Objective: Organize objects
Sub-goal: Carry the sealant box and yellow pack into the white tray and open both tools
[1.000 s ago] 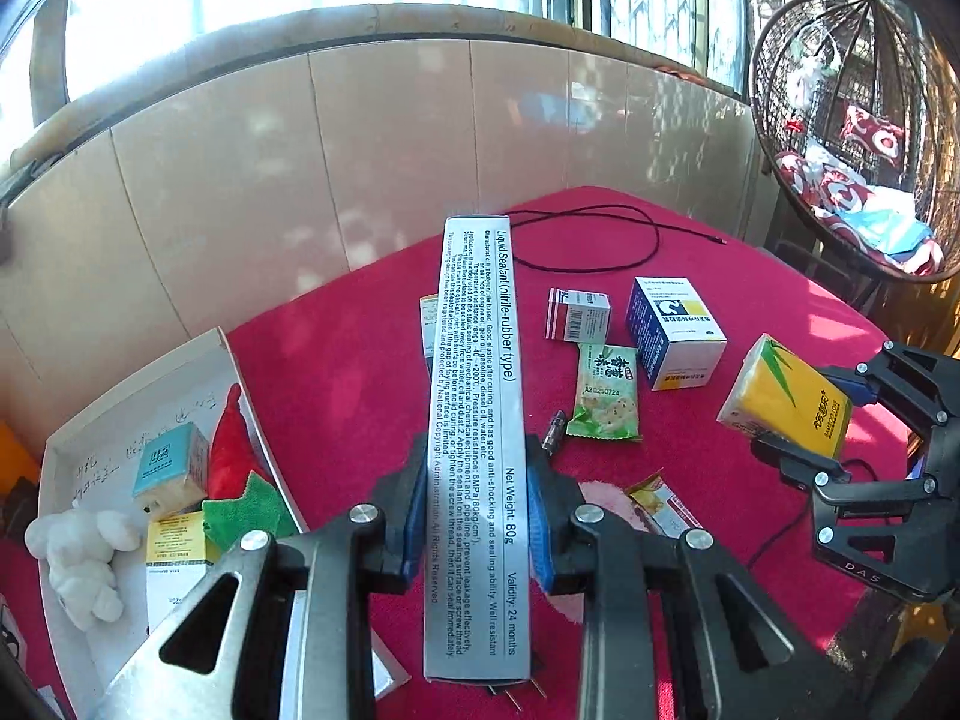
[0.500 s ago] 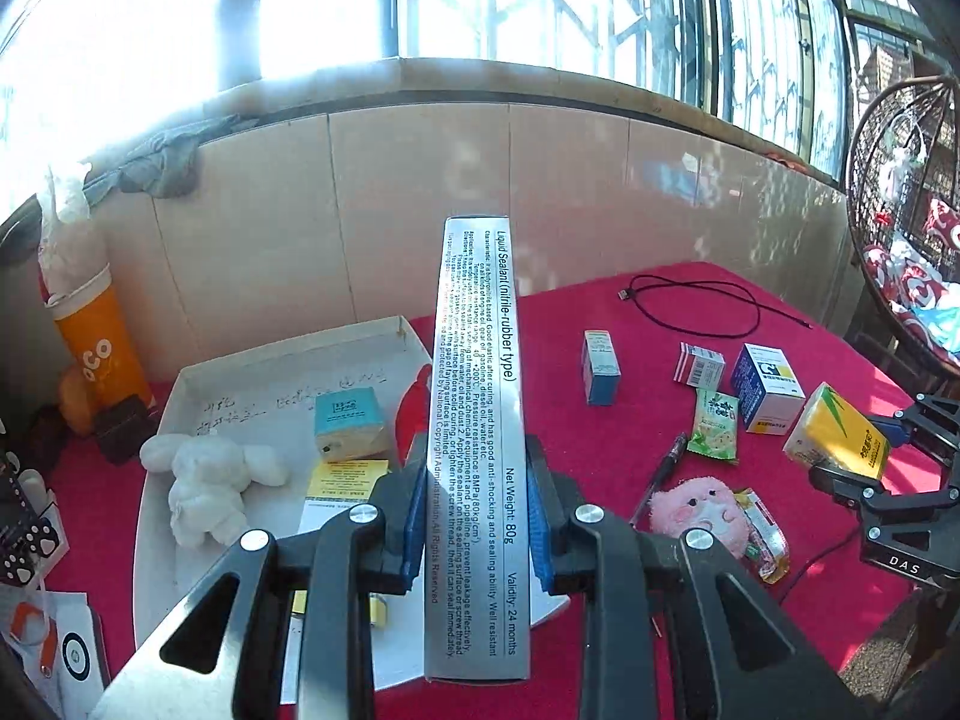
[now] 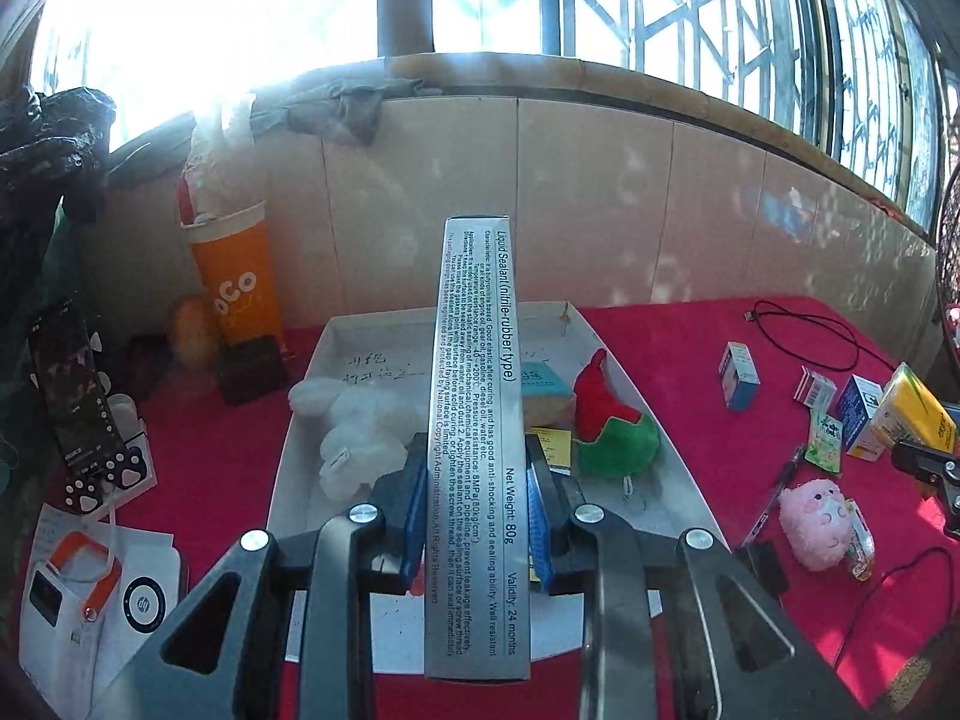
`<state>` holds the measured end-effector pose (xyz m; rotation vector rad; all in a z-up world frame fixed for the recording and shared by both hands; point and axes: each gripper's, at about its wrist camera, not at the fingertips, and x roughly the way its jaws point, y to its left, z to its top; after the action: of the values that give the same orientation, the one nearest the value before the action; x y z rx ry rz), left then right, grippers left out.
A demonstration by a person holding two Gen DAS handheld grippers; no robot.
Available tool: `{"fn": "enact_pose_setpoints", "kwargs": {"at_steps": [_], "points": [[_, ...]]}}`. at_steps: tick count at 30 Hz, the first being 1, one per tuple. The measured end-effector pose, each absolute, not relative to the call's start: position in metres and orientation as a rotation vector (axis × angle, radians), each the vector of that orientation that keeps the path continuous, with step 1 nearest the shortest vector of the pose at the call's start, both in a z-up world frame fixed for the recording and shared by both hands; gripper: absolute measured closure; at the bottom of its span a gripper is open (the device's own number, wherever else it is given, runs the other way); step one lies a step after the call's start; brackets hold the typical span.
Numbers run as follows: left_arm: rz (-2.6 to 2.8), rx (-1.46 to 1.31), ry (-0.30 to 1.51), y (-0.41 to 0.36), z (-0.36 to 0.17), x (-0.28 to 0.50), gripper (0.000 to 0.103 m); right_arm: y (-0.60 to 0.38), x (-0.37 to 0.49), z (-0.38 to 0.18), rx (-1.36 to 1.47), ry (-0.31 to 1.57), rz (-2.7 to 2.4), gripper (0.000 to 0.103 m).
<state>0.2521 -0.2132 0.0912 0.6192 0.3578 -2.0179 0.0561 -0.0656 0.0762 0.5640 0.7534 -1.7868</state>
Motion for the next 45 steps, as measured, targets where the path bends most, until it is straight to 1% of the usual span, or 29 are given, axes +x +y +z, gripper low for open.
{"fn": "enact_pose_setpoints", "kwargs": {"at_steps": [9, 13, 19, 29, 37, 38, 40, 41, 42, 43, 44, 45], "points": [[-1.950, 0.602, 0.423, -0.228, 0.080, 0.279, 0.076, -0.102, 0.088, 0.089, 0.519, 0.778, -1.720, 0.055], [-1.919, 0.614, 0.482, -0.243, 0.073, 0.291, 0.076, -0.132, 0.091, 0.087, 0.585, 0.768, -1.667, 0.055], [-1.907, 0.639, 0.514, -0.266, 0.070, 0.293, 0.075, -0.178, 0.102, 0.075, 0.676, 0.755, -1.579, 0.055], [-1.887, 0.688, 0.485, -0.285, 0.061, 0.274, 0.075, -0.261, 0.107, 0.050, 0.840, 0.659, -1.537, 0.055], [-1.834, 0.708, 0.455, -0.296, 0.055, 0.270, 0.075, -0.302, 0.112, 0.028, 0.872, 0.614, -1.600, 0.053], [-1.834, 0.707, 0.461, -0.298, 0.054, 0.270, 0.075, -0.304, 0.111, 0.027, 0.880, 0.604, -1.602, 0.052], [-1.830, 0.708, 0.466, -0.298, 0.053, 0.271, 0.075, -0.305, 0.108, 0.026, 0.888, 0.586, -1.605, 0.041], [-1.826, 0.710, 0.467, -0.299, 0.052, 0.271, 0.073, -0.304, 0.108, 0.027, 0.885, 0.578, -1.606, 0.023], [-1.823, 0.710, 0.468, -0.299, 0.052, 0.271, 0.064, -0.302, 0.108, 0.029, 0.873, 0.572, -1.609, 0.017], [-1.822, 0.708, 0.470, -0.299, 0.051, 0.271, 0.043, -0.300, 0.109, 0.032, 0.859, 0.568, -1.615, 0.017], [-1.823, 0.704, 0.470, -0.297, 0.052, 0.271, 0.029, -0.300, 0.110, 0.034, 0.846, 0.568, -1.620, 0.017], [-1.828, 0.695, 0.464, -0.296, 0.053, 0.271, 0.008, -0.298, 0.111, 0.037, 0.836, 0.567, -1.624, 0.017]]}}
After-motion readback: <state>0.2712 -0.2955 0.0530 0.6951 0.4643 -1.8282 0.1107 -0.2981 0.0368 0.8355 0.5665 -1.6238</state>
